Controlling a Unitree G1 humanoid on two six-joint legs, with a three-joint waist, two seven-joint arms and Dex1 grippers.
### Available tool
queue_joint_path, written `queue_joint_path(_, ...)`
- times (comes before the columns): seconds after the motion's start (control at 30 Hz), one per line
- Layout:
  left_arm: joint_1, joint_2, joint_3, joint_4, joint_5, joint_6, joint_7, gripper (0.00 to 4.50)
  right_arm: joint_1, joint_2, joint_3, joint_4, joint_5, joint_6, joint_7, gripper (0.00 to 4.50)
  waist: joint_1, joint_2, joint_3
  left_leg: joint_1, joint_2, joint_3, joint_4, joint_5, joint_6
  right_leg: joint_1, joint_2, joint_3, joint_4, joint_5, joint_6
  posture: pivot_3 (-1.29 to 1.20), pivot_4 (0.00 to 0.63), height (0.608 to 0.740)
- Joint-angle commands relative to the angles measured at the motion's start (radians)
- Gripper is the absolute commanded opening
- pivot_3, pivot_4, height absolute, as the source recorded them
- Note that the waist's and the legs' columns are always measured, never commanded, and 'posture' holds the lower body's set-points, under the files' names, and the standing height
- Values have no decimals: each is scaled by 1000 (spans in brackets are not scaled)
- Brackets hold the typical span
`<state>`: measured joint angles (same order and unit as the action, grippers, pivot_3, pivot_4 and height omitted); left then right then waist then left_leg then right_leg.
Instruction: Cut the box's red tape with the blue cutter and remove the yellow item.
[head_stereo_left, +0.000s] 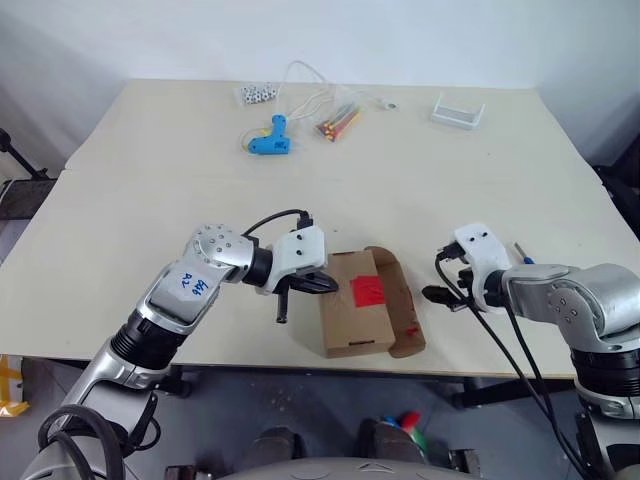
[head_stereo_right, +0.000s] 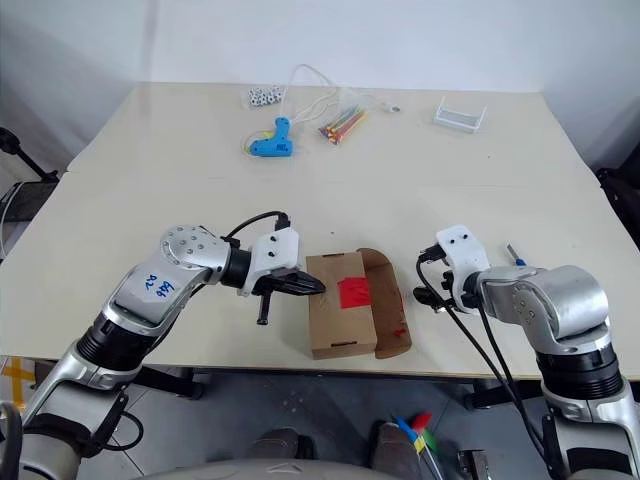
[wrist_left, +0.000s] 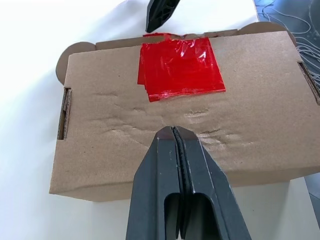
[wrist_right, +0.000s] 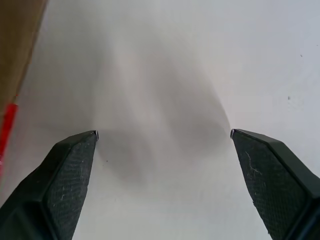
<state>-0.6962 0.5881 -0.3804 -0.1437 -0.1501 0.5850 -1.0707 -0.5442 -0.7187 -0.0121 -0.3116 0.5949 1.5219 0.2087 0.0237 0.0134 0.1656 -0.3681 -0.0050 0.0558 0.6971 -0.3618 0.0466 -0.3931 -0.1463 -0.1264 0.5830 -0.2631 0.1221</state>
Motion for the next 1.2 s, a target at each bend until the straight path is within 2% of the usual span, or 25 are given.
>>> queue_joint_path(0.03, 70, 15, -111, 65, 62, 63, -8, 0, -15, 3, -88, -35, 15, 12, 47, 4439, 0, 0, 0, 0, 0, 0, 0, 0, 0, 0, 0, 0, 0, 0, 0, 0, 150, 740)
queue_joint_path(0.17, 64, 22, -89, 54, 52, 58, -9, 0, -19, -69, -202, 26, 97, 41, 202, 4439, 1, 1, 0, -1, 0, 0, 0, 0, 0, 0, 0, 0, 0, 0, 0, 0, 150, 740)
queue_joint_path(0.3, 56, 23, -76, 62, 50, 40, -11, 0, -6, -85, -283, 202, 315, 93, 388, 4439, -1, 1, 0, 0, 1, 0, 0, 0, 0, 1, 0, -1, -1, 0, 0, 0, 150, 740)
queue_joint_path(0.63, 47, 31, -74, 60, 50, 47, -23, 0, -54, -32, -99, 454, 224, -31, 507, 4439, -4, 2, 0, 0, 1, 0, 0, 0, 0, 1, -1, 0, -2, 0, 0, 0, 150, 740)
queue_joint_path(0.93, 54, 42, -69, 42, 44, 63, -24, 0, -107, 50, 14, 467, 218, -32, 599, 4439, -21, 2, 0, 1, 1, -1, 0, 1, -2, 1, -2, 0, -3, 0, 0, 0, 150, 740)
queue_joint_path(1.03, 54, 43, -68, 39, 44, 67, -24, 0, -117, 64, 38, 461, 221, -26, 627, 3877, -23, 2, 0, 1, 1, -2, 0, 0, -2, 0, -2, 0, -1, 0, 0, 0, 150, 740)
queue_joint_path(1.2, 54, 43, -67, 38, 44, 69, -22, 0, -135, 56, 121, 484, 187, -38, 667, 2114, -23, 2, 0, 0, 1, -4, 0, 0, -2, 0, -2, 0, 0, 0, 0, 0, 150, 740)
